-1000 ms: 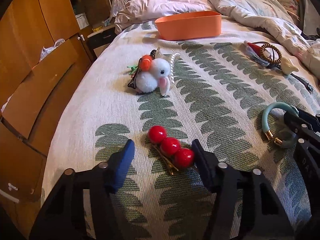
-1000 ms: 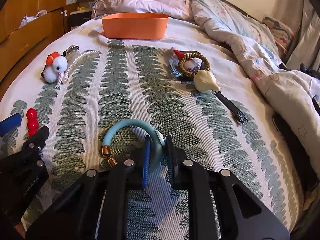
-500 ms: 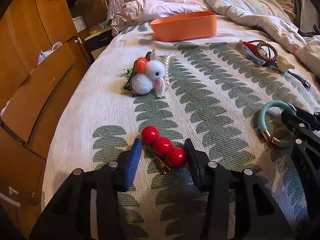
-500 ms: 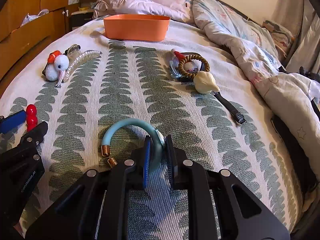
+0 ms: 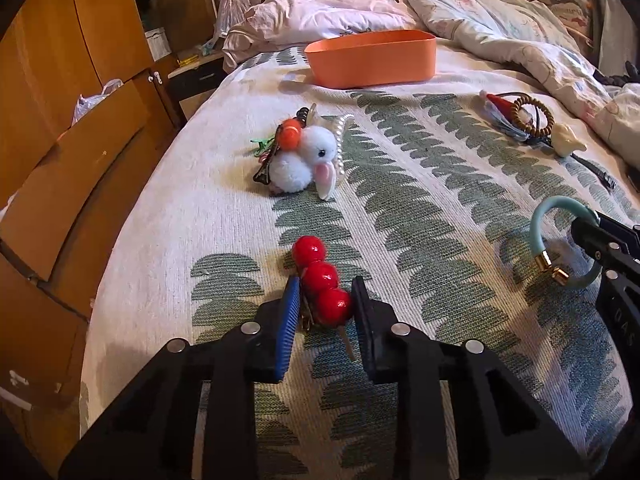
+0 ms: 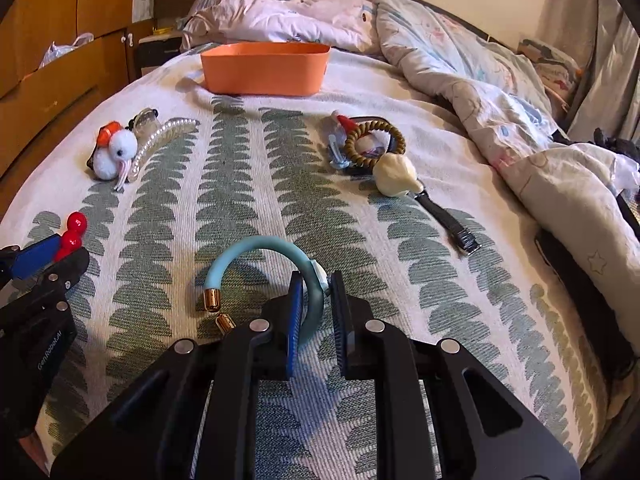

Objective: Organize jewelry
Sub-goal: 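Close left tool on red bead hair pin while right tool grasps light blue bangle, then carry red pin toward bunny clip while right tool carries blue bangle toward watch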

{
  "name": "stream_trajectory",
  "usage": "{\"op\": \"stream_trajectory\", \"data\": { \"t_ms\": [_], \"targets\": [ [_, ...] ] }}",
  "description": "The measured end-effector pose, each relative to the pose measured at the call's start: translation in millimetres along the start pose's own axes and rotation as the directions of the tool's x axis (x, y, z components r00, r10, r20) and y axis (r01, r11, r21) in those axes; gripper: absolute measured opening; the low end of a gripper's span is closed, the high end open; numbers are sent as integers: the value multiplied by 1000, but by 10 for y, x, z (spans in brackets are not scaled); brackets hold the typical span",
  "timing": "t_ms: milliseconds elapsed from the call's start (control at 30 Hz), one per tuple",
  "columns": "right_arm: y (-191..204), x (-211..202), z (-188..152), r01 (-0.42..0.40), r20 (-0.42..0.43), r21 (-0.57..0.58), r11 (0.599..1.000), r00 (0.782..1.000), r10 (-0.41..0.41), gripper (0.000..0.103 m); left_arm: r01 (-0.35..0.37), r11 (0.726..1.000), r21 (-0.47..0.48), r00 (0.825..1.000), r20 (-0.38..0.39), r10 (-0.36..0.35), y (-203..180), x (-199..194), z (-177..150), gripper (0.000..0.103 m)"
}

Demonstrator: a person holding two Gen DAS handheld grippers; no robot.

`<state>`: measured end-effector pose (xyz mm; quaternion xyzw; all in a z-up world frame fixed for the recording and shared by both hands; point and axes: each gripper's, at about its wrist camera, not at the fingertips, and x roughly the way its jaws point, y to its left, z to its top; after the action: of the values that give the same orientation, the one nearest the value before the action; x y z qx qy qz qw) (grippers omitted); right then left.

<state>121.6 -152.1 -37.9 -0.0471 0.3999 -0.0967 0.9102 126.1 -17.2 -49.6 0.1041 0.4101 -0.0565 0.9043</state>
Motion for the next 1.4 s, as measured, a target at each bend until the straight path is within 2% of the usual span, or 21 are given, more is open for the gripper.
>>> {"op": "stream_trajectory", "data": {
  "t_ms": [367, 567, 1000, 1400],
  "targets": [
    [-159, -154, 85, -3, 48, 41, 999, 999, 1, 15, 46, 997, -60, 998, 33, -44, 258, -150, 95, 28],
    [-287, -258, 155, -10, 80, 74, 997, 997, 4, 15, 78, 993, -84, 994, 80, -71, 369, -295, 175, 28],
    [-602, -456, 376, -41, 148, 146, 988, 989, 19, 15, 72, 992, -106, 986, 155, -55, 490, -420, 371, 27],
    [-814, -252, 643, -50, 131, 182, 982, 991, 26, 15, 75, 991, -110, 980, 194, -53, 500, -313, 740, 27]
  ]
}}
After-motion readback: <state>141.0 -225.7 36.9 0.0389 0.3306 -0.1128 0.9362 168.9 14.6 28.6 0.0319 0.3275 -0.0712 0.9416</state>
